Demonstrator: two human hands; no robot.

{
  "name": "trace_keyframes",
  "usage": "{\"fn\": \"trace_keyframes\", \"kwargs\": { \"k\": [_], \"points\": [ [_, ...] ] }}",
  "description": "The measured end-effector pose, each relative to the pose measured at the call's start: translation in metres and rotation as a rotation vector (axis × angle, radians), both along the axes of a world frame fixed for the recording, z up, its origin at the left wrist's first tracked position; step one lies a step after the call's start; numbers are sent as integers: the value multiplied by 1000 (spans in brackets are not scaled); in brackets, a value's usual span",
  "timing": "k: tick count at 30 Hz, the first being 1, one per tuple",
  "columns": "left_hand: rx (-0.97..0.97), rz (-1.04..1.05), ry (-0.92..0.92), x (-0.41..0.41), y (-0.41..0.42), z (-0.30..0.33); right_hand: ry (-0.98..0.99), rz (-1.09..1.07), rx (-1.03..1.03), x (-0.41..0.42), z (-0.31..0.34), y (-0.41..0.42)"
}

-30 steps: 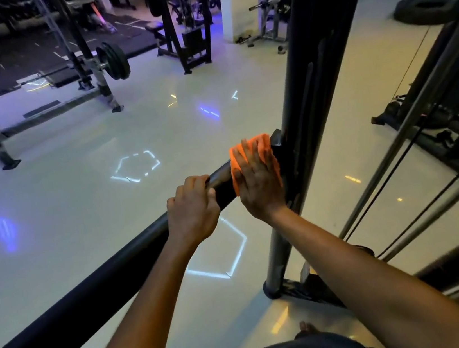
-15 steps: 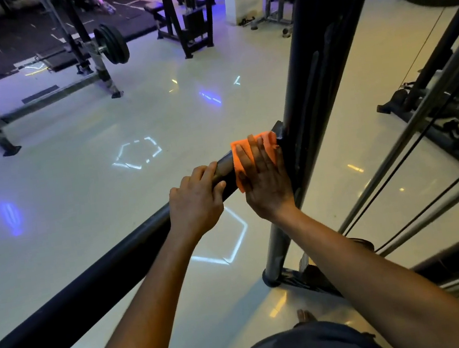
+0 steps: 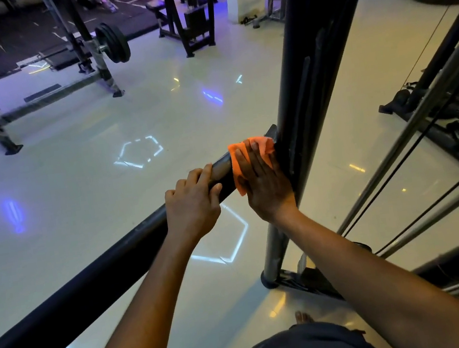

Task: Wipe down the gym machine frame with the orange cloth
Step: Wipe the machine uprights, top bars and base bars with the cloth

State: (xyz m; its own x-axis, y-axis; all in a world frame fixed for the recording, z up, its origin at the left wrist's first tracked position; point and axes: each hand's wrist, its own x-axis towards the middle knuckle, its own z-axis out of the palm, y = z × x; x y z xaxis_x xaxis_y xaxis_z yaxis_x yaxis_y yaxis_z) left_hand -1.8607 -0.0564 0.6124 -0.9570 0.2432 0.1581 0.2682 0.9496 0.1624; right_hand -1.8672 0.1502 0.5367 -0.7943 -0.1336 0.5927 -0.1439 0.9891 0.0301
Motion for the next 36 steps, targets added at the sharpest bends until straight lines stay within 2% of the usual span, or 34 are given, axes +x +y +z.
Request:
{"fn": "trace_keyframes", "kwargs": {
  "k": [2, 5, 11, 16, 21, 24, 28, 31, 33, 36],
  "points": [
    [0, -3, 13, 1, -1, 0, 37, -14, 75, 7, -8, 7],
    [-2, -24, 24, -1, -1, -1, 88, -4, 85, 12, -9, 1],
    [-52, -131, 73, -8, 6, 0, 34, 65, -232, -2, -7, -11],
    [-91, -184, 142, 3, -1, -5, 108, 161, -202, 12, -3, 7],
    [-71, -282, 36, -20, 2, 6, -24, 82, -134, 6, 22, -7],
    [-62, -296, 19, -22, 2, 7, -56, 36, -226, 13, 26, -17],
    [-112, -287, 115, -2, -6, -3, -113, 36, -335, 37, 27, -19],
    [-134, -295, 87, 8, -9, -1, -216, 77, -463, 60, 46, -17],
    [-91, -287, 42, 15, -10, 8, -252, 86, -513, 79, 58, -15],
    [54, -327, 13, 24, -2, 29, -196, 109, -542, 104, 80, -2]
  ]
}}
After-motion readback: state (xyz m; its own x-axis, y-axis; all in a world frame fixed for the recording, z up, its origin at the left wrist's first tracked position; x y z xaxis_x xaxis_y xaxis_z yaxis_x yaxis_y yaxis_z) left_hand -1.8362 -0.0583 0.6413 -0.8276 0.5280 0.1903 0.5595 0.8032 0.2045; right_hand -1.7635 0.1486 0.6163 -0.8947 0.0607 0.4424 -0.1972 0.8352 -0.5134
